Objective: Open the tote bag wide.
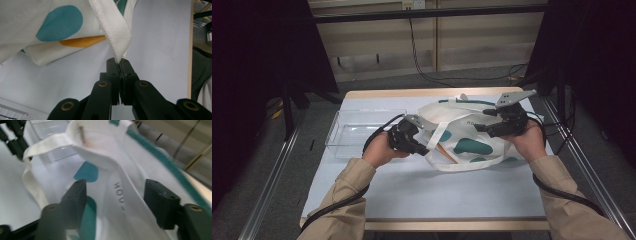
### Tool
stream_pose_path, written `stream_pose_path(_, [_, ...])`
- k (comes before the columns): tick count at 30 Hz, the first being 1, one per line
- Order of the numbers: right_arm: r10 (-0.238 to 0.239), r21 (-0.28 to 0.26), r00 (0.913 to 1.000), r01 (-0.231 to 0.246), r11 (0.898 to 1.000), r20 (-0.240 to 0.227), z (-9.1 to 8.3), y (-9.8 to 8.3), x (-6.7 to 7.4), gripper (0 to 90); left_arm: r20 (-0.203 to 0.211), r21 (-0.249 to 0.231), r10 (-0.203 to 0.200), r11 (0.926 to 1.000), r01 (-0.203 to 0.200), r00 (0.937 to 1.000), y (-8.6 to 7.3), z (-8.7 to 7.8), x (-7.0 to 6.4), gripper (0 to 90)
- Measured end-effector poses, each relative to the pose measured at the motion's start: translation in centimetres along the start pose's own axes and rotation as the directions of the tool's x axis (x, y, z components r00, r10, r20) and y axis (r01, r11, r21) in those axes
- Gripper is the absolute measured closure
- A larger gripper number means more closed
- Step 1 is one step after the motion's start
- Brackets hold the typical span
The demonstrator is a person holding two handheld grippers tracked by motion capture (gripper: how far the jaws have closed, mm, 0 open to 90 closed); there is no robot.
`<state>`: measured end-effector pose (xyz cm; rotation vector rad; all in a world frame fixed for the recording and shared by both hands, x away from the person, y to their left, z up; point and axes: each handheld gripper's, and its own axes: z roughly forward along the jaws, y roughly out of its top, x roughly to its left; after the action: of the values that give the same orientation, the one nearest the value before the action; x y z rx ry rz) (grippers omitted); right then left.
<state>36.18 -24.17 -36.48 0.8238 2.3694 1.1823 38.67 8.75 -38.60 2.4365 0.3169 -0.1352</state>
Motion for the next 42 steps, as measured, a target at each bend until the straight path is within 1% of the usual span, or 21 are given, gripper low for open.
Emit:
stream_pose_path(1, [-0.004, 0.011, 0.9998, 0.004, 1.0, -0.02, 0.2, -0.2, 0.2, 50.5, -0.001, -0.011, -0.004, 0.9999, 0.004, 1.0, 0.0, -0.1, -0.1, 87.1])
stream_pose_path(2, [-0.004, 0.021, 0.9989, 0.005, 1.0, -0.046, 0.4, -0.3, 0.3, 58.2, 0.001, -0.005, 0.01, 0.9999, -0.01, 0.9999, 0.1, -0.3, 0.0, 85.8])
stream_pose_path(3, [-0.001, 0.029, 0.9983, 0.003, 1.0, -0.059, 0.5, -0.5, 0.5, 64.9, -0.004, -0.013, 0.01, 0.9999, -0.01, 0.9999, 0.2, -0.6, 0.0, 81.9])
stream_pose_path(4, [-0.003, 0.031, 0.9976, 0.005, 1.0, -0.069, 0.5, -0.7, 0.6, 69.8, -0.002, -0.025, -0.001, 0.9997, 0.001, 1.0, 0.3, -0.7, 0.0, 77.3])
stream_pose_path(6, [-0.012, 0.03, 0.9971, 0.014, 0.999, -0.075, 0.5, -0.9, 0.7, 78.0, -0.004, -0.045, -0.004, 0.999, 0.004, 1.0, 0.4, -1.3, 0.1, 73.6])
stream_pose_path(7, [-0.019, 0.028, 0.997, 0.021, 0.999, -0.075, 0.4, -1.1, 0.8, 79.8, -0.005, -0.064, -0.01, 0.9979, 0.01, 0.9999, 0.5, -1.6, 0.2, 70.3])
stream_pose_path(10, [-0.025, 0.022, 0.9971, 0.027, 0.999, -0.071, 0.2, -1.3, 1.1, 80.1, -0.012, -0.099, -0.024, 0.9948, 0.023, 0.9996, 0.8, -2.4, 0.4, 61.6])
stream_pose_path(13, [-0.047, 0.028, 0.9959, 0.049, 0.998, -0.077, 0.2, -1.3, 1.4, 83.1, -0.019, -0.115, -0.024, 0.9931, 0.022, 0.9995, 1.3, -3.0, 0.3, 58.1])
stream_pose_path(16, [-0.059, 0.028, 0.9947, 0.062, 0.998, -0.084, 0.2, -1.3, 1.7, 84.9, -0.025, -0.113, -0.009, 0.9935, 0.006, 0.9996, 1.7, -3.3, 0.2, 55.3])
stream_pose_path(17, [-0.058, 0.032, 0.9943, 0.061, 0.998, -0.089, 0.2, -1.4, 1.8, 85.0, -0.031, -0.1, 0.004, 0.9949, -0.007, 0.9995, 1.9, -3.4, 0.2, 53.8])
stream_pose_path(18, [-0.069, 0.033, 0.9936, 0.072, 0.997, -0.09, 0.3, -1.4, 1.8, 85.3, -0.038, -0.108, 0.001, 0.9941, -0.006, 0.9993, 1.9, -3.3, 0.2, 51.7])
stream_pose_path(20, [-0.069, 0.037, 0.9932, 0.072, 0.997, -0.094, 0.3, -1.6, 1.9, 85.5, -0.052, -0.101, 0.001, 0.9949, -0.006, 0.9986, 2.1, -3.4, 0.2, 49.0])
stream_pose_path(23, [-0.063, 0.023, 0.9945, 0.065, 0.998, -0.085, 0.3, -1.8, 1.8, 85.2, -0.052, -0.094, 0.006, 0.9955, -0.011, 0.9986, 2.0, -3.2, 0.2, 44.1])
stream_pose_path(24, [-0.057, 0.02, 0.9952, 0.059, 0.998, -0.079, 0.3, -1.8, 1.8, 85.2, -0.06, -0.076, 0.014, 0.997, -0.019, 0.9981, 2.0, -3.1, 0.2, 42.2])
stream_pose_path(28, [-0.045, 0.015, 0.9963, 0.047, 0.999, -0.073, 0.2, -1.8, 1.6, 84.9, -0.058, -0.074, 0.001, 0.9973, -0.006, 0.9983, 1.3, -2.8, 0.4, 36.0])
stream_pose_path(29, [-0.047, 0.015, 0.9962, 0.049, 0.999, -0.073, 0.3, -1.9, 1.5, 84.7, -0.057, -0.07, 0.004, 0.9975, -0.008, 0.9984, 1.2, -2.8, 0.5, 34.7])
stream_pose_path(33, [-0.054, 0.016, 0.9961, 0.056, 0.998, -0.069, 0.4, -2.0, 1.4, 84.8, -0.059, -0.084, -0.02, 0.9963, 0.015, 0.9981, 0.7, -3.2, 0.6, 27.5])
stream_pose_path(38, [-0.066, 0.018, 0.9953, 0.068, 0.998, -0.071, 0.6, -2.3, 1.6, 84.9, -0.091, -0.096, -0.006, 0.9954, -0.003, 0.9958, 1.1, -4.3, 0.5, 25.3])
stream_pose_path(39, [-0.065, 0.017, 0.9954, 0.066, 0.998, -0.071, 0.6, -2.3, 1.7, 84.9, -0.095, -0.114, -0.013, 0.9935, 0.002, 0.9954, 1.2, -4.4, 0.5, 25.2])
stream_pose_path(41, [-0.078, 0.019, 0.9946, 0.08, 0.997, -0.068, 0.6, -2.3, 1.8, 84.5, -0.096, -0.135, -0.019, 0.9908, 0.006, 0.9952, 1.7, -4.6, 0.6, 24.2])
stream_pose_path(42, [-0.081, 0.022, 0.9946, 0.082, 0.996, -0.065, 0.6, -2.3, 1.9, 84.3, -0.093, -0.129, -0.006, 0.9916, -0.006, 0.9957, 2.0, -4.8, 0.7, 23.6])
